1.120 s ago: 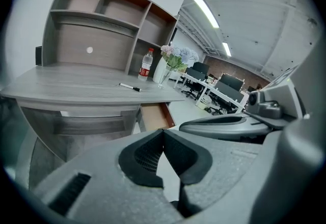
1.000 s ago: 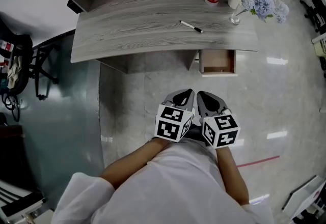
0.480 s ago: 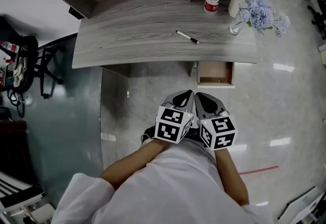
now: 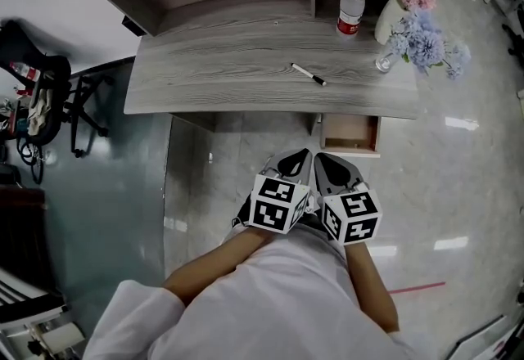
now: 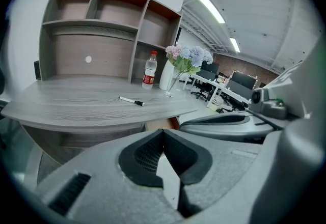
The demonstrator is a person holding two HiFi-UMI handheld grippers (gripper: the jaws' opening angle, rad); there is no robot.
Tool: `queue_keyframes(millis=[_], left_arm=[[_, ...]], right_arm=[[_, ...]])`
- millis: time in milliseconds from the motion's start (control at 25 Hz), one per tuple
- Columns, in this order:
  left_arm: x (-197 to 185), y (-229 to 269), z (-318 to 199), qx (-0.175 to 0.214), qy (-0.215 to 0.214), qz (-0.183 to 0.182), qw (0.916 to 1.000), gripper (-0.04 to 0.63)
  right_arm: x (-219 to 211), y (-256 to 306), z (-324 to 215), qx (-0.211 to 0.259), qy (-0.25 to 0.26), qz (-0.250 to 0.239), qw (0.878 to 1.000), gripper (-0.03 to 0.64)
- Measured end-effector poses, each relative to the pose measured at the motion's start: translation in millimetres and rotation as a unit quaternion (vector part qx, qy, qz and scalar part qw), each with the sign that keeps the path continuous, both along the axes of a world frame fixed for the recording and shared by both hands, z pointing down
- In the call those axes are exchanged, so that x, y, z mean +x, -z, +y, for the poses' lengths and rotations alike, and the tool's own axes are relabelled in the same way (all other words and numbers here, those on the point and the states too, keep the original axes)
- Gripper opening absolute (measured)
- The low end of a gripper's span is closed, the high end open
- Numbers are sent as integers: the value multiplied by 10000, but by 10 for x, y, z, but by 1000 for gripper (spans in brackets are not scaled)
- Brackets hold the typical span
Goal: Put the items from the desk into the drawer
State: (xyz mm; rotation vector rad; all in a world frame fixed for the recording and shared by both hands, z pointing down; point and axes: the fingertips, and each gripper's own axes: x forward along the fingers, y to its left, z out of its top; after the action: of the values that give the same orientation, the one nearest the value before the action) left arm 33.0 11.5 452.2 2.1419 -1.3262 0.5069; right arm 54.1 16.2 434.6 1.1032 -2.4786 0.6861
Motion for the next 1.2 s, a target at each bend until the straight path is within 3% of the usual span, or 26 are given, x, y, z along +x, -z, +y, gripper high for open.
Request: queue_keyframes(millis=[760,1200], left_arm=[[-170,-26,-1113,-13,-302,216,9993,3],[-355,-173,-1526,-265,-365,219,9987,3]], right_arm=[[-205,-84,-1035,12,-180,421,9990,2],[-217,-329,-1567,-56,-162,1000,9948,2]])
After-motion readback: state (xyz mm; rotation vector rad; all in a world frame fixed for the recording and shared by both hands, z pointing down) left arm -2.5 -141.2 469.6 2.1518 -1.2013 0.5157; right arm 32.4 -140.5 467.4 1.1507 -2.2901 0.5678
